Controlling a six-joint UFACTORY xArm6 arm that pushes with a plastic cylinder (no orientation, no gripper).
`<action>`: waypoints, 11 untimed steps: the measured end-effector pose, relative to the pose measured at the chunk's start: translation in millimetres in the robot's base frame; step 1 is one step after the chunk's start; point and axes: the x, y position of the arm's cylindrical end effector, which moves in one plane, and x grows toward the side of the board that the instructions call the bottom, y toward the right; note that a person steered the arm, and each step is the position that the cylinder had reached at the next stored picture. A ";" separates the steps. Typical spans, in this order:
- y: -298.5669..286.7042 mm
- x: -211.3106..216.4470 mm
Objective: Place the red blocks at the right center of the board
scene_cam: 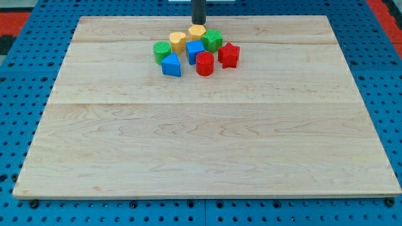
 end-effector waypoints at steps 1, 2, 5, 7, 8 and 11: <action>-3.1 0.0; -3.2 0.0; -6.0 -9.8; -2.4 -9.8; -3.5 -10.3; 56.6 1.1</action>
